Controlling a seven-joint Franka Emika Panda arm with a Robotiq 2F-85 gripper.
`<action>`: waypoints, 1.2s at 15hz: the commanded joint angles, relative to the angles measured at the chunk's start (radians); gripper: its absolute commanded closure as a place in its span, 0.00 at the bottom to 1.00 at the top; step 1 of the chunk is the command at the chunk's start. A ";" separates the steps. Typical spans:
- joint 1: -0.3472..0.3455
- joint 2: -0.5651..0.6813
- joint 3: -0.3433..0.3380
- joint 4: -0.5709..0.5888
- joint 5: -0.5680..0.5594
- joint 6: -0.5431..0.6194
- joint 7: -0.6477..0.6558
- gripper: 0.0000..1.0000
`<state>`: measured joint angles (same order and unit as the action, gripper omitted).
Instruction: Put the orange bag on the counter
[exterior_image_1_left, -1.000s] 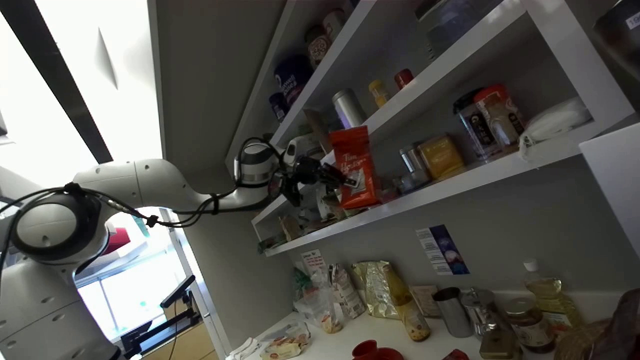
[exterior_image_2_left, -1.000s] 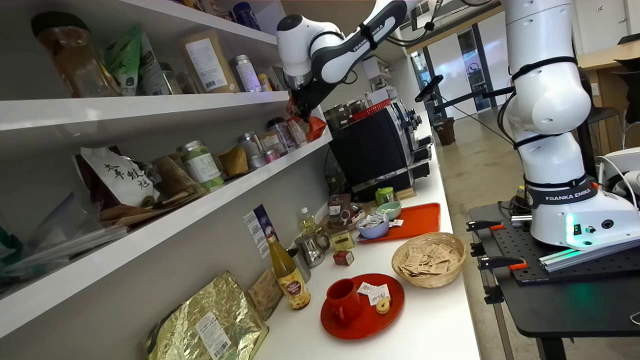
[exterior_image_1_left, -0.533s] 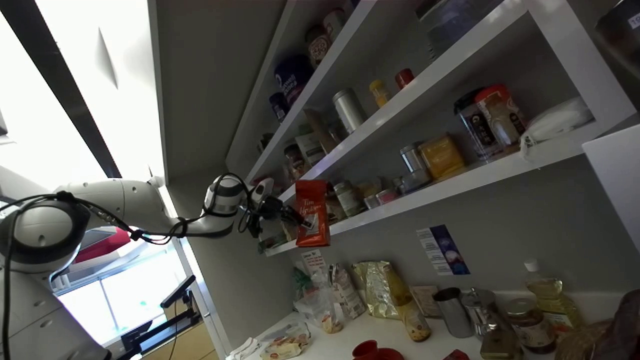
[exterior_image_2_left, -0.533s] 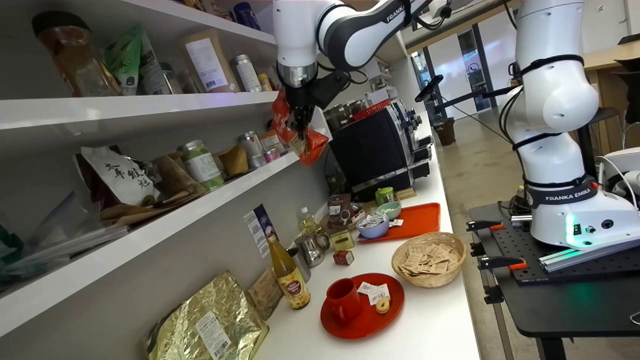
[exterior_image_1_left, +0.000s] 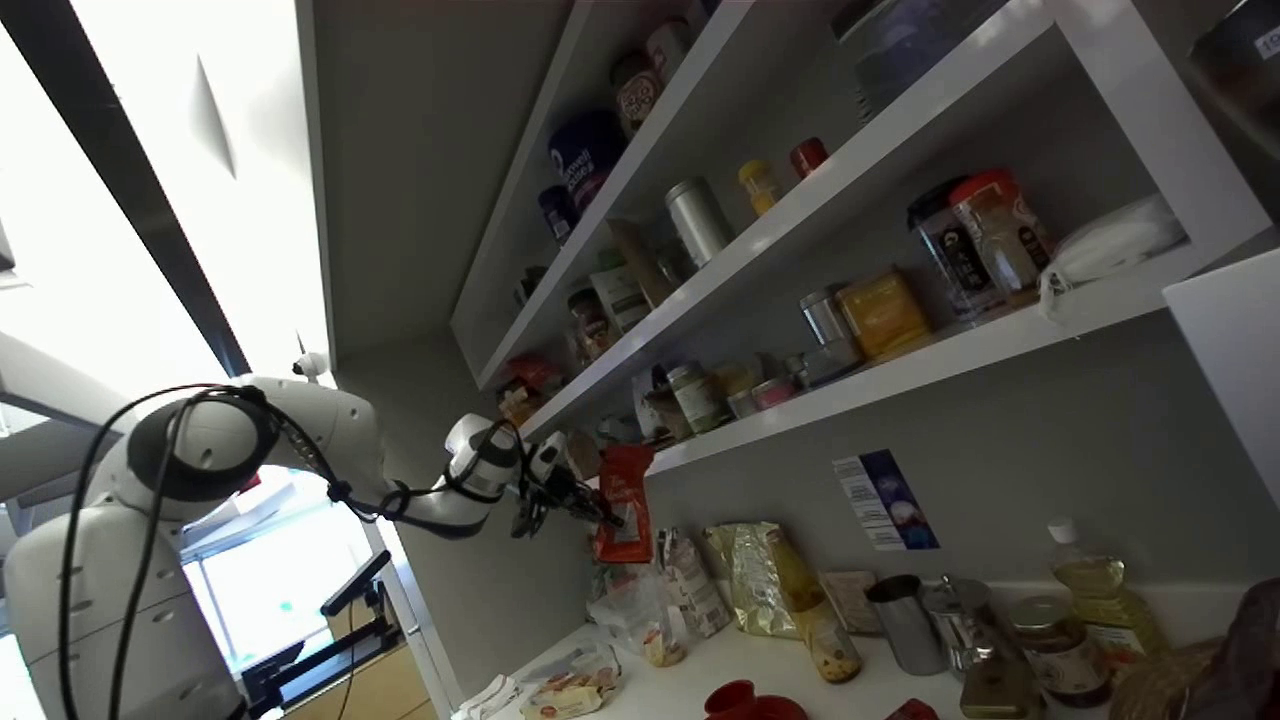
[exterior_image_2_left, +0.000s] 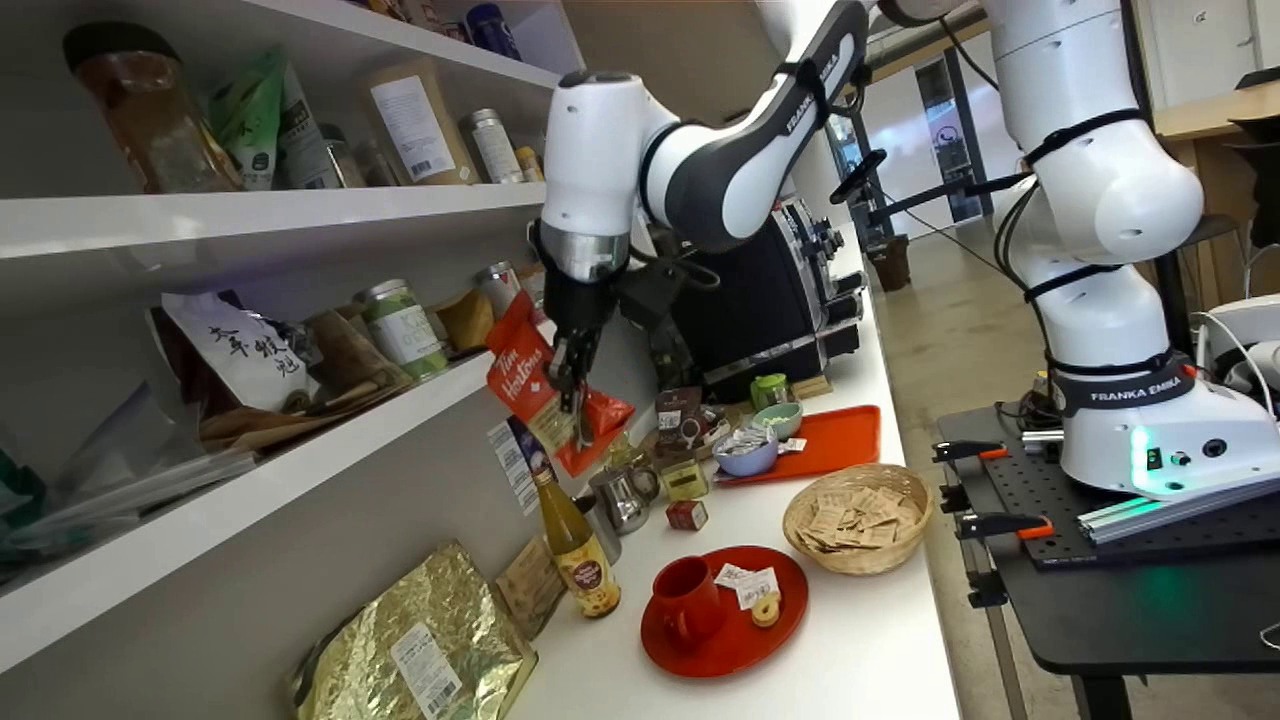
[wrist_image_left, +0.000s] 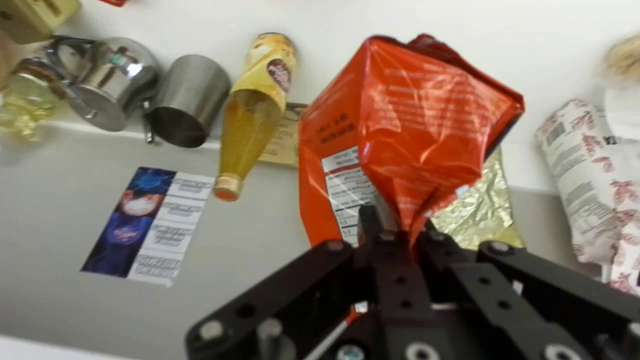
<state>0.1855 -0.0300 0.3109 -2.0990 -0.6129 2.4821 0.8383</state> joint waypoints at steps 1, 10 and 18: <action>0.047 0.170 -0.010 0.039 -0.001 0.154 0.006 0.99; 0.171 0.489 -0.043 0.156 -0.242 0.285 0.124 0.99; 0.314 0.718 -0.166 0.333 -0.510 0.319 0.293 0.97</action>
<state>0.4447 0.5905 0.2000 -1.8772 -1.0317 2.7685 1.0656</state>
